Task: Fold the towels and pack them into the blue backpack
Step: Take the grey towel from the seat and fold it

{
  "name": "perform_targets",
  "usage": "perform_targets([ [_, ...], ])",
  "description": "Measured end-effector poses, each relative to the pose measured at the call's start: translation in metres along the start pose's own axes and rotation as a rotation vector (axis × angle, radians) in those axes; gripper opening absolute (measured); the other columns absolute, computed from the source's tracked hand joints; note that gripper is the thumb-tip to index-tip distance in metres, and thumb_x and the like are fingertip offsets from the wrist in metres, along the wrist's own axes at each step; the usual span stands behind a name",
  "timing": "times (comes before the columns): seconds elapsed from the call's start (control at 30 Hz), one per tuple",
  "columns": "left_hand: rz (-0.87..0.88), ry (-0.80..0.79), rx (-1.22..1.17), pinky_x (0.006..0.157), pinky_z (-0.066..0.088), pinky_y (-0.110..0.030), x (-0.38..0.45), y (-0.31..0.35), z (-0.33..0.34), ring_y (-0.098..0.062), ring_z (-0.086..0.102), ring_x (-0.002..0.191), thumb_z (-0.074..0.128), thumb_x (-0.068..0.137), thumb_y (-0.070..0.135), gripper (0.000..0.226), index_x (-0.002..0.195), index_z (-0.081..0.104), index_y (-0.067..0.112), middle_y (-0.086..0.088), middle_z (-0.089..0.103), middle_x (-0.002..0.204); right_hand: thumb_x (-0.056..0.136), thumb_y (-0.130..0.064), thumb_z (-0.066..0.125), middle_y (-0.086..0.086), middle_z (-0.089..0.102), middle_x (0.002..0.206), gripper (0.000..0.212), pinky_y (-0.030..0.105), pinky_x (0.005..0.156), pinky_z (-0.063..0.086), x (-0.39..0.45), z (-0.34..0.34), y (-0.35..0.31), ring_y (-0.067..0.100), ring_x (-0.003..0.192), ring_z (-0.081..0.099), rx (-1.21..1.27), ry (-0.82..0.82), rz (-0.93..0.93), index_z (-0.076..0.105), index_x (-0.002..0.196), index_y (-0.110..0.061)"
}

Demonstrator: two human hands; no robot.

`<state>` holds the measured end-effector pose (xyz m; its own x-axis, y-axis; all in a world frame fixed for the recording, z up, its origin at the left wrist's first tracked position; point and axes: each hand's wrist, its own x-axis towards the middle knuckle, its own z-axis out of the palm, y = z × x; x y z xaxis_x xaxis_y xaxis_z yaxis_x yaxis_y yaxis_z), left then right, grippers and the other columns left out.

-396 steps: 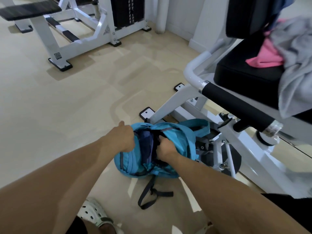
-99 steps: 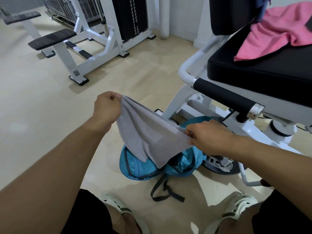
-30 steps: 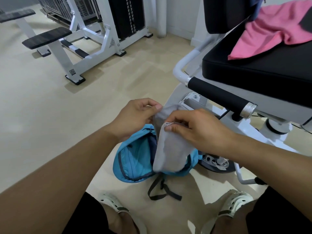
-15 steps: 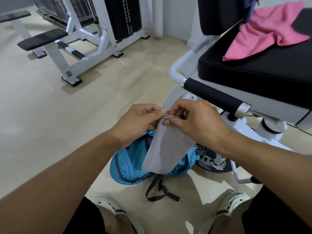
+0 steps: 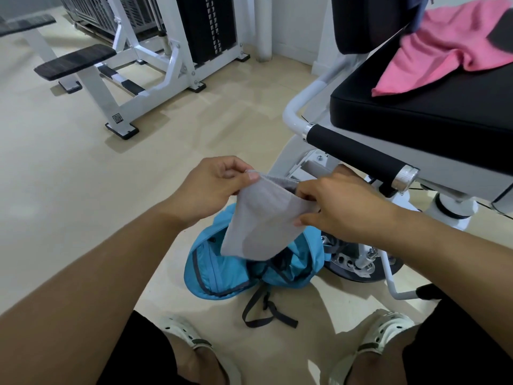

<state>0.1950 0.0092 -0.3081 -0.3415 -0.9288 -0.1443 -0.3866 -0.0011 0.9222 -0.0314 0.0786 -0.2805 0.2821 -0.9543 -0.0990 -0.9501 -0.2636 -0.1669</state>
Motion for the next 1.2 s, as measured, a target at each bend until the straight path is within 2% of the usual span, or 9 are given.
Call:
perform_targets([
  [0.1, 0.043, 0.025, 0.210, 0.067, 0.044, -0.004, 0.000, -0.001, -0.005, 0.005, 0.064, 0.068, 0.070, 0.094, 0.026, 0.012, 0.094, 0.074, 0.015, -0.003, 0.078, 0.085, 0.096, -0.051, 0.059, -0.011, 0.055, 0.076, 0.024, 0.024, 0.076, 0.023, 0.001, 0.004, -0.001, 0.019, 0.086, 0.052, -0.023, 0.067, -0.033, 0.064, 0.097, -0.027],
  [0.23, 0.067, -0.014, 0.295, 0.059, 0.040, -0.004, 0.000, 0.000, -0.010, 0.008, 0.057, 0.059, 0.072, 0.093, 0.025, 0.010, 0.092, 0.075, 0.015, 0.004, 0.074, 0.085, 0.093, -0.039, 0.069, -0.011, 0.067, 0.089, 0.019, 0.032, 0.078, 0.051, 0.006, 0.013, 0.005, 0.012, 0.089, 0.061, 0.270, 0.145, 0.106, 0.065, 0.109, -0.030],
  [0.37, 0.074, -0.005, 0.308, 0.061, 0.041, -0.007, 0.002, -0.002, -0.013, 0.001, 0.054, 0.064, 0.074, 0.091, 0.031, 0.007, 0.087, 0.076, 0.026, 0.015, 0.067, 0.078, 0.091, -0.028, 0.073, -0.015, 0.057, 0.084, 0.042, 0.022, 0.075, 0.041, 0.013, 0.016, 0.010, 0.006, 0.083, 0.054, 0.328, 0.164, 0.171, 0.062, 0.132, -0.028],
  [0.47, 0.021, -0.079, 0.264, 0.060, 0.048, -0.022, -0.001, 0.000, -0.013, -0.010, 0.061, 0.058, 0.070, 0.094, 0.032, 0.012, 0.091, 0.074, 0.021, 0.007, 0.068, 0.064, 0.090, -0.031, 0.074, -0.020, 0.047, 0.073, 0.023, 0.011, 0.060, 0.032, 0.015, 0.018, 0.010, -0.001, 0.070, 0.047, 0.247, 0.144, 0.143, 0.073, 0.113, -0.025],
  [0.57, -0.079, -0.144, 0.218, 0.058, 0.057, -0.029, -0.005, 0.002, -0.012, -0.026, 0.075, 0.064, 0.062, 0.100, 0.034, 0.018, 0.101, 0.067, 0.016, -0.004, 0.078, 0.080, 0.085, -0.043, 0.078, -0.019, 0.046, 0.074, 0.014, 0.009, 0.056, 0.029, 0.015, 0.020, 0.007, -0.001, 0.071, 0.048, 0.231, 0.129, 0.104, 0.073, 0.088, -0.030],
  [0.77, -0.152, -0.047, 0.166, 0.066, 0.064, -0.040, -0.008, 0.002, 0.001, -0.028, 0.076, 0.068, 0.068, 0.093, 0.045, 0.042, 0.091, 0.062, 0.004, -0.013, 0.076, 0.078, 0.082, -0.046, 0.078, -0.010, 0.063, 0.082, 0.024, 0.018, 0.061, 0.042, 0.006, 0.033, -0.009, 0.004, 0.074, 0.058, 0.399, -0.033, 0.044, 0.063, 0.079, -0.028],
  [0.97, -0.042, 0.001, 0.381, 0.069, 0.060, -0.050, -0.005, -0.007, 0.007, -0.029, 0.066, 0.063, 0.071, 0.085, 0.017, 0.012, 0.089, 0.060, 0.020, -0.018, 0.070, 0.075, 0.087, -0.032, 0.079, -0.014, 0.071, 0.092, 0.020, 0.014, 0.074, 0.051, -0.005, 0.046, -0.040, 0.001, 0.085, 0.065, 0.608, -0.343, -0.150, 0.070, 0.105, -0.031],
  [1.07, 0.028, -0.027, 0.487, 0.067, 0.052, -0.044, -0.009, -0.003, 0.007, -0.020, 0.054, 0.059, 0.070, 0.082, 0.015, 0.026, 0.101, 0.056, 0.026, -0.007, 0.069, 0.079, 0.091, -0.037, 0.073, -0.018, 0.071, 0.100, 0.023, 0.019, 0.083, 0.053, -0.005, 0.047, -0.038, 0.000, 0.092, 0.064, 0.454, -0.411, -0.200, 0.071, 0.114, -0.034],
  [1.2, 0.080, -0.010, 0.494, 0.071, 0.054, -0.044, -0.014, 0.006, 0.005, -0.022, 0.060, 0.069, 0.073, 0.075, 0.014, 0.035, 0.102, 0.058, 0.031, 0.009, 0.065, 0.085, 0.092, -0.042, 0.070, -0.015, 0.063, 0.122, 0.037, 0.033, 0.086, 0.054, 0.005, 0.048, -0.019, 0.010, 0.112, 0.060, 0.138, -0.141, -0.027, 0.062, 0.127, -0.036],
])
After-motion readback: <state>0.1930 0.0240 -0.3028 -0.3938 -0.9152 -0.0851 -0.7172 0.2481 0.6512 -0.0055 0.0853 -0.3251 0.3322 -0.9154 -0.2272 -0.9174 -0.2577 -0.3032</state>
